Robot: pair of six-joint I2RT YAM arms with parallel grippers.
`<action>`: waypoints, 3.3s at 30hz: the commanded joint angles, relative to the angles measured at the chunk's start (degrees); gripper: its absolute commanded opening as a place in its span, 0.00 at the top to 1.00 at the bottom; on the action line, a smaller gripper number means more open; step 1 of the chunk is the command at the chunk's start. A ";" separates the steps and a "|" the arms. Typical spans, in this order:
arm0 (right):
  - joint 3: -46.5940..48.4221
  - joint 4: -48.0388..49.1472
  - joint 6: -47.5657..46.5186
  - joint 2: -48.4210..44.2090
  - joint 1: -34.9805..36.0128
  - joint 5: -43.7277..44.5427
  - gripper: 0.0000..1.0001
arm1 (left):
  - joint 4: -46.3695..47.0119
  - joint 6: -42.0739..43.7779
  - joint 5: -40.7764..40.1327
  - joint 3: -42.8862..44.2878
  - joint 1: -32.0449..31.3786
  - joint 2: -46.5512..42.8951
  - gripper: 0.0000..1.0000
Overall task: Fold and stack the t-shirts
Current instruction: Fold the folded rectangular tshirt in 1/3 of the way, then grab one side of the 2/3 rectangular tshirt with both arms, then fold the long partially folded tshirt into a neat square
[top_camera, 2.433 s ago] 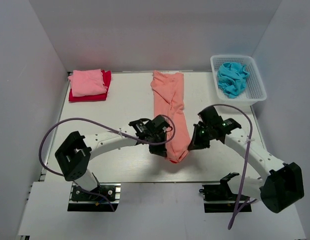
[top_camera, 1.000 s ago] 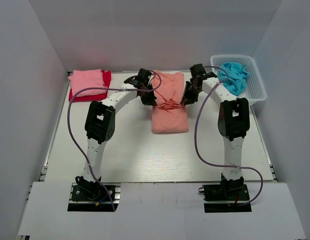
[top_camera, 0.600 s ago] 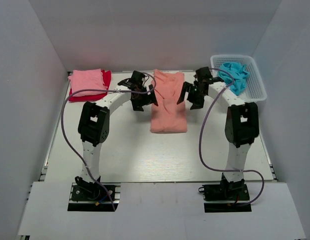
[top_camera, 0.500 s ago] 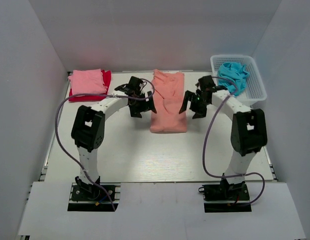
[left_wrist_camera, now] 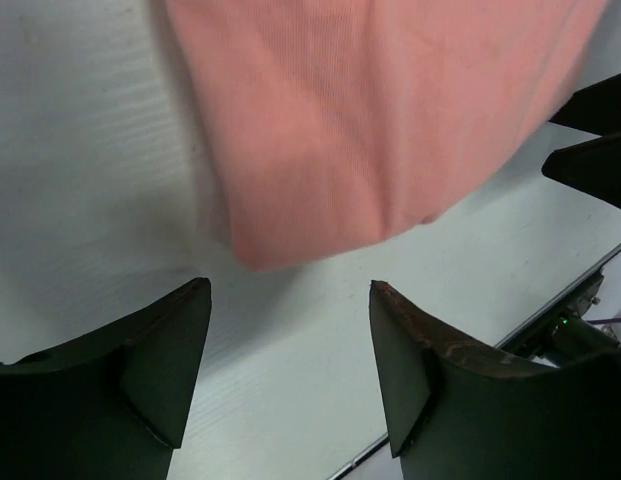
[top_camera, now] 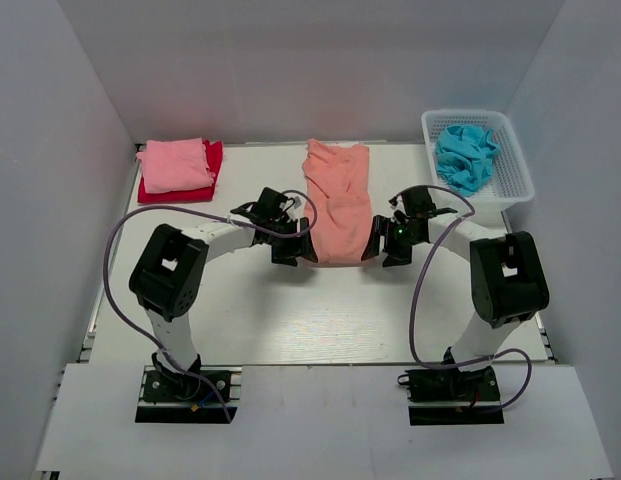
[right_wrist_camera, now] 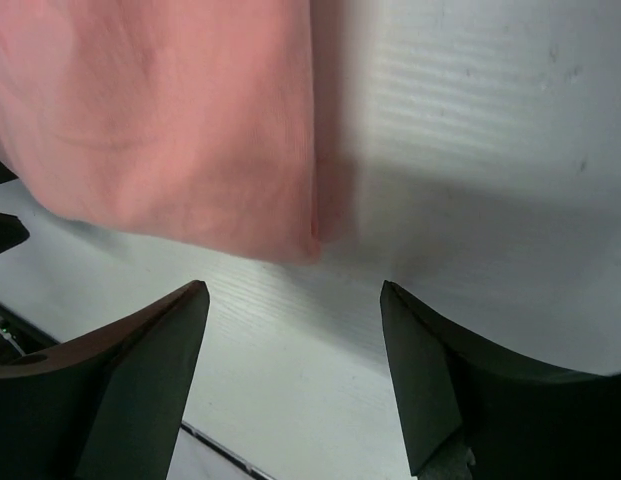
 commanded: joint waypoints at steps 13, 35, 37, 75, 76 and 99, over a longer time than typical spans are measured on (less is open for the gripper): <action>-1.85 8.08 0.64 3.10 -0.15 -5.02 1.00 | 5.83 1.52 2.99 -2.49 -0.87 2.71 1.00; -12.06 -11.50 -2.34 -25.37 0.46 -1.05 1.00 | -8.75 0.38 1.75 -12.78 -1.92 -23.31 1.00; -9.79 -13.88 -2.08 -27.39 0.64 -2.73 1.00 | -10.68 0.37 2.37 -10.42 -1.92 -24.18 1.00; 59.21 -16.97 1.27 20.84 -3.75 0.61 1.00 | -18.34 -1.91 -4.84 57.24 9.68 21.40 1.00; 59.75 -16.61 1.09 22.59 -3.84 -0.27 1.00 | -18.86 -1.91 -4.83 58.31 10.37 22.47 1.00; 51.17 6.93 -1.02 22.76 -4.11 -4.40 0.10 | -8.67 6.08 -0.17 51.59 12.85 21.91 0.00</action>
